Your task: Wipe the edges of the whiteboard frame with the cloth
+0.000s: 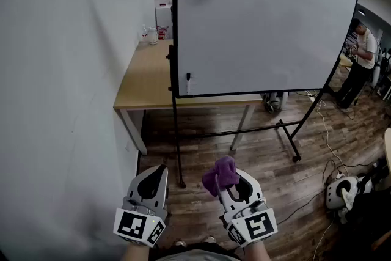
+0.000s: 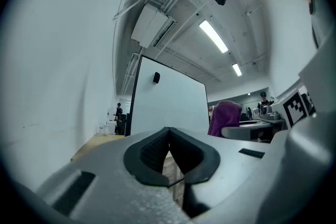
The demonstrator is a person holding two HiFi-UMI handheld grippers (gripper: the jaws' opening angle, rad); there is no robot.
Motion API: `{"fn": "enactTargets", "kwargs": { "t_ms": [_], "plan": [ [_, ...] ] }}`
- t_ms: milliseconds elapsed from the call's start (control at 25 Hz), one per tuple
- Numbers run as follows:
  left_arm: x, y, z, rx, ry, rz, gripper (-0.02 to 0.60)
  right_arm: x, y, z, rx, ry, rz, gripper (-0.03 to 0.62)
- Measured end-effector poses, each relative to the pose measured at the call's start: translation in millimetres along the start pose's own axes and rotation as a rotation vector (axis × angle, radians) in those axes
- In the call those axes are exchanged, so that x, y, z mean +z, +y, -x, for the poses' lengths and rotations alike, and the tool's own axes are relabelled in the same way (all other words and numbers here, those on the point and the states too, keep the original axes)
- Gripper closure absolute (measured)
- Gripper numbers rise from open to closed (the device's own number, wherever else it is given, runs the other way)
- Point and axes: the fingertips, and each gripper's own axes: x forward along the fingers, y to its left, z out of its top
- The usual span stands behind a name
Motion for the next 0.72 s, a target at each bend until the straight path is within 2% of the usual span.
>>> {"fn": "enactTargets", "kwargs": {
  "t_ms": [520,720],
  "plan": [
    [-2,-15,-11,-0.014,-0.001,0.002,0.565,-3,-15,9,-0.020,-0.001,-0.004,0.476],
    [-2,-23,-18,-0.017,-0.006,-0.003,0.565,-1,-28,14,-0.038,-0.041,-0.033,0.474]
  ]
}}
